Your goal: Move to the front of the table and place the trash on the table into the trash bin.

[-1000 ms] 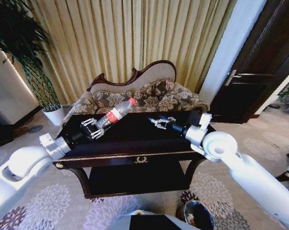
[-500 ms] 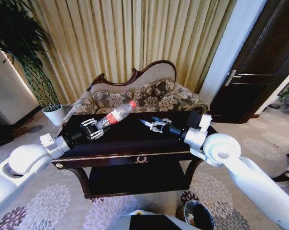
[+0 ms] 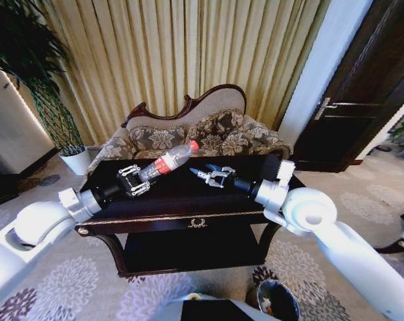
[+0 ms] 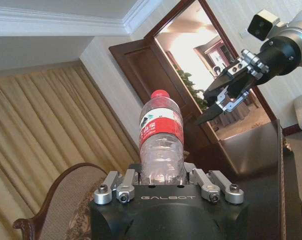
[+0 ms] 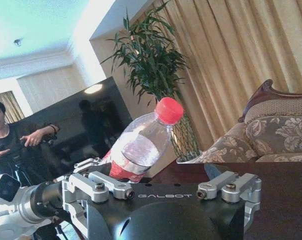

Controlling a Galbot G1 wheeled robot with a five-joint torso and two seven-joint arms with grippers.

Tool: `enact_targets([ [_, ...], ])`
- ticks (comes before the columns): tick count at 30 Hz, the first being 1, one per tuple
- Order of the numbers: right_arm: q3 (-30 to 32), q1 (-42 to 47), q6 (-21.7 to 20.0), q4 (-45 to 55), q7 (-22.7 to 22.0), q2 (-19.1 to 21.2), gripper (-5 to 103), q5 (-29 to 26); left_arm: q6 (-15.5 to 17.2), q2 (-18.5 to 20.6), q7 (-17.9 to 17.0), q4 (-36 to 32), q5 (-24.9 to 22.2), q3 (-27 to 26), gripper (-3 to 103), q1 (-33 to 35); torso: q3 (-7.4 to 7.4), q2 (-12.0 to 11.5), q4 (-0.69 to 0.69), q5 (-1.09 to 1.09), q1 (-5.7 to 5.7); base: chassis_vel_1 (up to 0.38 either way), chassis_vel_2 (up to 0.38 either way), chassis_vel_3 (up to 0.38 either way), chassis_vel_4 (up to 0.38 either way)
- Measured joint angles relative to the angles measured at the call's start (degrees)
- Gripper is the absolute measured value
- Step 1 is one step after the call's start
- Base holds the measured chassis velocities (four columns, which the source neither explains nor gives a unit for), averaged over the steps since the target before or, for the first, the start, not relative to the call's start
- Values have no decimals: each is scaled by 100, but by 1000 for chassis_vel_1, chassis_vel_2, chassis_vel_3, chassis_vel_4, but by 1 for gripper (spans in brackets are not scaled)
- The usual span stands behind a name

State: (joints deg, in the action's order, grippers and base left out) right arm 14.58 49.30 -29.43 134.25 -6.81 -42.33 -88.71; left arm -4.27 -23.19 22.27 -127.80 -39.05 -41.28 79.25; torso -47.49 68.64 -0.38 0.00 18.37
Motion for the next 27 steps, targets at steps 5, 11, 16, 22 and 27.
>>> enact_targets([
  [5,-79,-101,0,-16,0,-75,100,16,42,-18,-42,0,1,108,38,-87,0,0,1,0,0,0,0,0,0],
  [11,-231,-248,-1,-93,0,-215,100,18,175,-80,-125,-33,2,473,38,-431,0,0,0,0,0,0,0,0,0],
  [16,-286,-290,-1,-174,0,-381,100,20,257,-153,-165,-60,16,665,38,-615,0,0,0,0,0,0,0,0,0],
  [22,-351,-322,3,-305,0,-723,100,26,321,-240,-210,-69,93,842,38,-760,0,0,0,0,0,0,0,0,0],
  [27,-469,-453,7,-375,0,-842,100,28,328,-233,-210,-45,96,918,38,-840,0,0,1,-1,0,0,0,0,0],
])
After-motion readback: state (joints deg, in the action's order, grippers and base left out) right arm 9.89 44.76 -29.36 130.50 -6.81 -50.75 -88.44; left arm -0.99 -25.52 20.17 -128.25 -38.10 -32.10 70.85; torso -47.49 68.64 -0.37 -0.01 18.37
